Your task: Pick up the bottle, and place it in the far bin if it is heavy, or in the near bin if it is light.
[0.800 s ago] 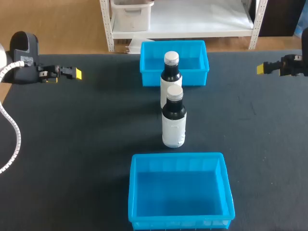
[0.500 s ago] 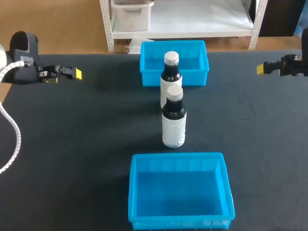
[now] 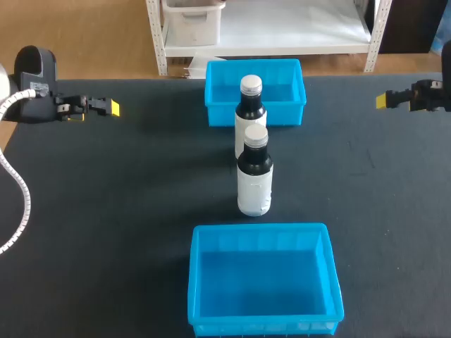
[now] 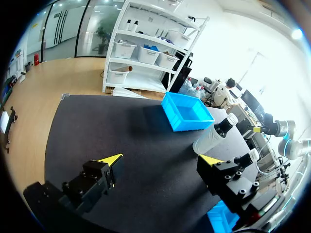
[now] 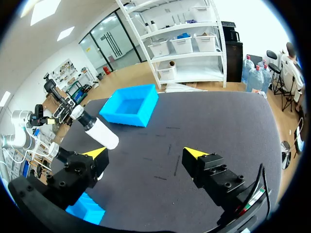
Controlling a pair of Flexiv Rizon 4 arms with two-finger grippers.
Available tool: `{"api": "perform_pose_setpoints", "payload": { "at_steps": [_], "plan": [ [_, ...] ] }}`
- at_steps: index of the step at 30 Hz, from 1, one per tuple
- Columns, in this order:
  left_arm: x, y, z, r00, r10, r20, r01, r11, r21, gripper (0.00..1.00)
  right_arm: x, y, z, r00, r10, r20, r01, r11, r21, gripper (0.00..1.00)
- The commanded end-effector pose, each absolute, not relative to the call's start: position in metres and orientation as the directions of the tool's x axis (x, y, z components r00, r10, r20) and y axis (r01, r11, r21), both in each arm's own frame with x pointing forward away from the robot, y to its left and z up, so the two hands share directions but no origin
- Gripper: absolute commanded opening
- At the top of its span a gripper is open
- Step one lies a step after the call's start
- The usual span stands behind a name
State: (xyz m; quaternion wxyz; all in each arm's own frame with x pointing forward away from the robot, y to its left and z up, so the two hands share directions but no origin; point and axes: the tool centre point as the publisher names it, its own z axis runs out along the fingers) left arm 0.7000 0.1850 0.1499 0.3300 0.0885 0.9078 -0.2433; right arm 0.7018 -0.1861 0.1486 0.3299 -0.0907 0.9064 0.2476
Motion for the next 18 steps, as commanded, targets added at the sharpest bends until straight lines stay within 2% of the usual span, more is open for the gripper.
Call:
{"api": "perform_pose_setpoints", "payload": {
  "at_steps": [1, 7, 12, 18],
  "plan": [
    [0.7, 0.185, 0.15, -0.767, 0.0, -0.642, 0.321, 0.866, -0.383, 1.0, 0.703, -0.186, 0.149, -0.757, -0.023, -0.653, -0.345, 0.863, 0.37, 1.0],
    [0.7, 0.185, 0.15, -0.767, 0.0, -0.642, 0.321, 0.866, -0.383, 1.0, 0.714, -0.181, 0.155, -0.685, -0.252, -0.684, -0.56, 0.782, 0.273, 1.0],
    [0.7, 0.185, 0.15, -0.767, 0.0, -0.642, 0.321, 0.866, -0.383, 1.0, 0.711, -0.18, 0.17, -0.465, -0.581, -0.668, -0.864, 0.463, 0.198, 1.0],
    [0.7, 0.185, 0.15, -0.767, 0.0, -0.642, 0.321, 0.866, -0.383, 1.0, 0.711, -0.18, 0.17, -0.465, -0.581, -0.668, -0.864, 0.463, 0.198, 1.0]
  ]
}}
